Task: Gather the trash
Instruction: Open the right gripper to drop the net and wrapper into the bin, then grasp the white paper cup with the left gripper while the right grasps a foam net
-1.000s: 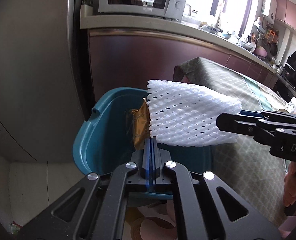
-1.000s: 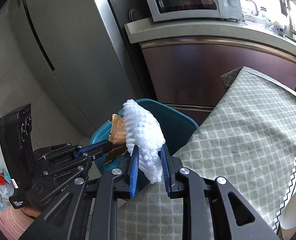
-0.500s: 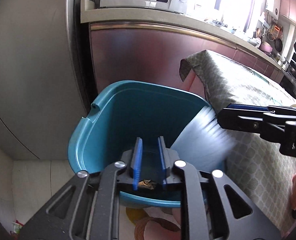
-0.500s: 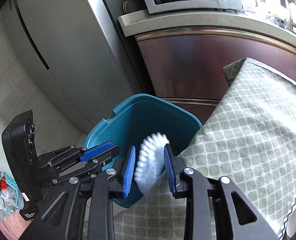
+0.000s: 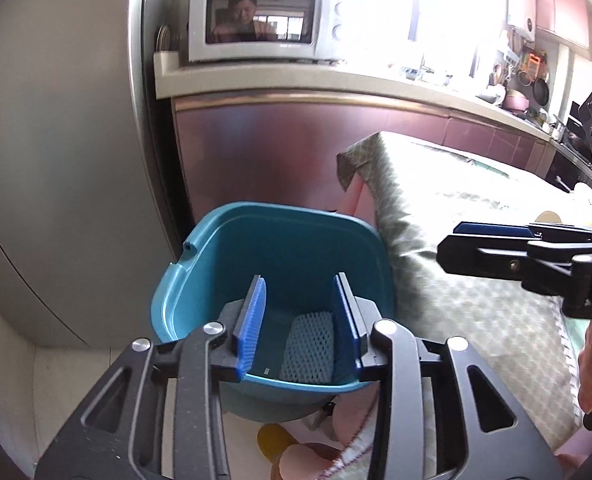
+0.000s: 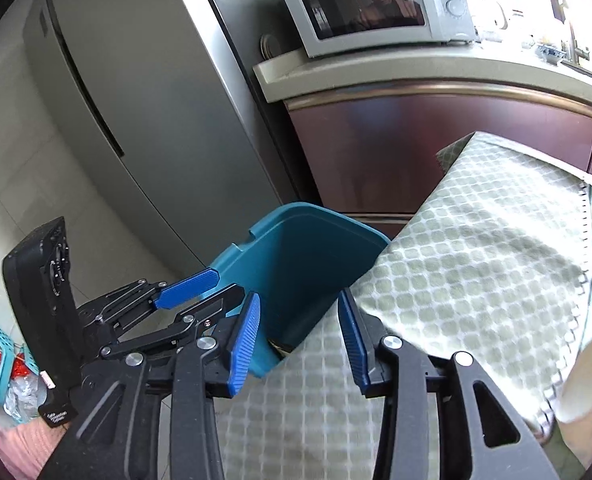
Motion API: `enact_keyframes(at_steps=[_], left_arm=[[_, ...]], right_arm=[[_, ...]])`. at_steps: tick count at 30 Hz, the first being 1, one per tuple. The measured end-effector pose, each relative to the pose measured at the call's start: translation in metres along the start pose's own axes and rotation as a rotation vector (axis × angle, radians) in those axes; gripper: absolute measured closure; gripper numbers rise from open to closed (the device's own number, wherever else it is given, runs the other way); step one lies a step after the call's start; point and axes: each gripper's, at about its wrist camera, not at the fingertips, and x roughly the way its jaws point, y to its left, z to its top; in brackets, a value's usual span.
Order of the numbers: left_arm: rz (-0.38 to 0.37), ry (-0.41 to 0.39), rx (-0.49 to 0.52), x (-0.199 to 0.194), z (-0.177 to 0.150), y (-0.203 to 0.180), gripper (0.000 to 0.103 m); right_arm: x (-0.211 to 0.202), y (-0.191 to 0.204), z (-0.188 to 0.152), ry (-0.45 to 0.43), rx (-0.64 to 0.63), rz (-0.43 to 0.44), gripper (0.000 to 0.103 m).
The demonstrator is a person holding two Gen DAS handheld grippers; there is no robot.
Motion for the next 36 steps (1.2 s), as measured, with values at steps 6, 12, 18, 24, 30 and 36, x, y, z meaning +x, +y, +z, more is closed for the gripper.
enact_keyframes(at_steps=[6, 12, 18, 24, 30, 36], left_arm=[[-0.054, -0.050, 0.038, -0.033, -0.001, -0.020, 0.061], [-0.167, -0.087, 0.101, -0.060, 0.001, -0.054, 0.057], [-0.285, -0.093, 0.186, -0.075, 0.000, -0.104, 0.055], [-0.376, -0.067, 0.257, -0.075, -0.003, -0.159, 0.054], [-0.423, -0.004, 0.266, -0.055, 0.009, -0.198, 0.054], [-0.430, 0.064, 0.214, -0.017, 0.030, -0.210, 0.053]], right_arm=[[-0.046, -0.003, -0.013, -0.077, -0.013, 0.002, 0.052], [-0.095, -0.022, -0.039, -0.140, 0.023, -0.011, 0.048], [-0.141, -0.053, -0.075, -0.190, 0.108, -0.090, 0.047], [-0.184, -0.093, -0.103, -0.239, 0.198, -0.206, 0.047], [-0.218, -0.130, -0.110, -0.299, 0.245, -0.333, 0.046], [-0.236, -0.167, -0.098, -0.333, 0.260, -0.455, 0.038]])
